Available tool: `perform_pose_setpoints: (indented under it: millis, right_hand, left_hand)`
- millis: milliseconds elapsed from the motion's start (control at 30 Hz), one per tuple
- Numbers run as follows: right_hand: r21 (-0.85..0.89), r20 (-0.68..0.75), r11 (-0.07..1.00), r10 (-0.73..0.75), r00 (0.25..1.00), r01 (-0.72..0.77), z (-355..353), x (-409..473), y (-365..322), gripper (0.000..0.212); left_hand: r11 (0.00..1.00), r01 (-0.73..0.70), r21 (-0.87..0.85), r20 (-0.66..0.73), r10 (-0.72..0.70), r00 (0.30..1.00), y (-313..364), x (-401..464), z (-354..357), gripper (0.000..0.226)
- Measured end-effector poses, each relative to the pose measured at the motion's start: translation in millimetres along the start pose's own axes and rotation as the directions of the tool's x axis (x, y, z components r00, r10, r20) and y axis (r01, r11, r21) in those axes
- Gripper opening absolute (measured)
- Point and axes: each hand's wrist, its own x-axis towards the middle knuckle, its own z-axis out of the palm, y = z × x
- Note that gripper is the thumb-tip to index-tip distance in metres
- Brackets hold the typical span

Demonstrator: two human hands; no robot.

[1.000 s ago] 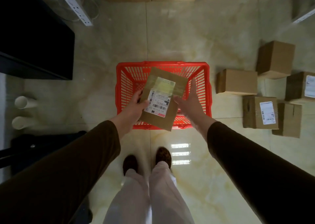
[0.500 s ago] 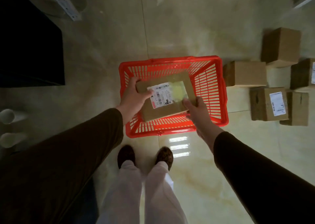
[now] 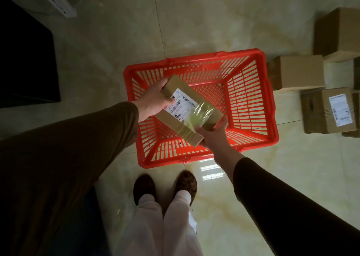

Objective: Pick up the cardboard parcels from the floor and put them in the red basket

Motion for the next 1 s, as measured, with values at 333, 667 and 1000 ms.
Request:
perform_pose_setpoints:
  millis: [333,667,1000]
  right_hand:
    - [0.073,-0.088,0.981,0.184,0.979,-0.178,30,42,19,0.05]
    - [-0.223,-0.031,0.933,0.284,0.958,-0.284,42,87,40,0.025]
    - [-0.257,-0.055,0.926,0.27,0.961,-0.275,59,99,48,0.004]
  left_hand:
    - [0.94,0.011,0.341,0.058,-0.033,0.998,-24,52,-9,0.082]
    - [0.736,0.06,0.675,-0.045,-0.039,0.998,-54,87,-4,0.083]
    - [0.605,0.107,0.789,-0.138,0.004,0.99,-76,95,0,0.077]
